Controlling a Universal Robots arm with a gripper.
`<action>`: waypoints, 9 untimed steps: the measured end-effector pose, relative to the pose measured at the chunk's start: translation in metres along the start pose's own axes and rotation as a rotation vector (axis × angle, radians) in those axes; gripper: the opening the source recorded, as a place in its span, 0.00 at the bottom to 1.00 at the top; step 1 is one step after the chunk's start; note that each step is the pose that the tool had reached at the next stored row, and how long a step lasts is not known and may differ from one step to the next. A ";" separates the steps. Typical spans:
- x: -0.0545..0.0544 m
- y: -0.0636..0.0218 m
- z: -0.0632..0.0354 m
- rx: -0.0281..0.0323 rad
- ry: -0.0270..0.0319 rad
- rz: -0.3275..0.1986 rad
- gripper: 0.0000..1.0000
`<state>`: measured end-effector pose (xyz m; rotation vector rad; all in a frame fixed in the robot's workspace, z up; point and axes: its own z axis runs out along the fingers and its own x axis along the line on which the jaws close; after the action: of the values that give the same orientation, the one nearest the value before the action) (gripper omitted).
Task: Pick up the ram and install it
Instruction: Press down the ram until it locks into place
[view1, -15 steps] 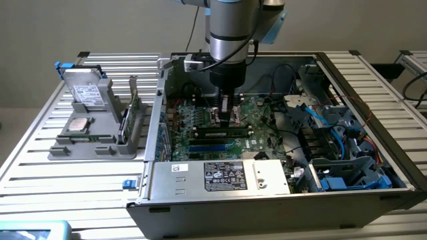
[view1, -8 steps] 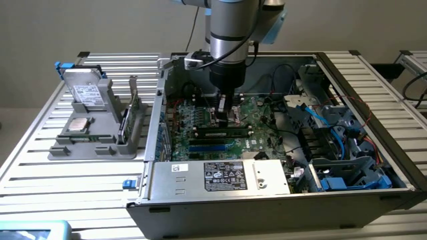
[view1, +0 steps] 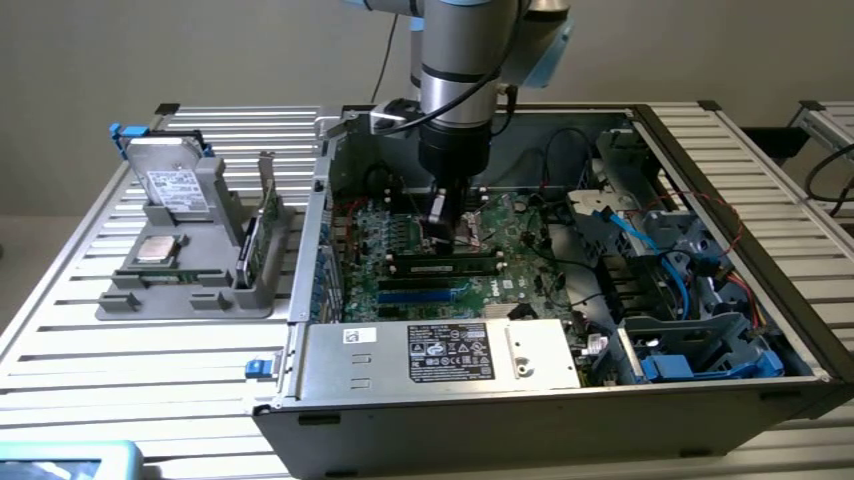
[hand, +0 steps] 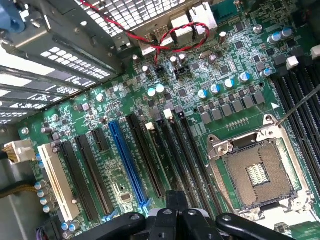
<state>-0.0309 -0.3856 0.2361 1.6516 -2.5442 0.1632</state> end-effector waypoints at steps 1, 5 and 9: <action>0.000 0.0000 0.0000 -0.0019 0.0001 0.013 0.11; 0.000 0.0000 0.0000 -0.0090 0.0012 0.066 0.11; 0.000 0.0000 0.0000 -0.0147 0.0021 0.118 0.11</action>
<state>-0.0309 -0.3856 0.2362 1.4957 -2.6356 0.1552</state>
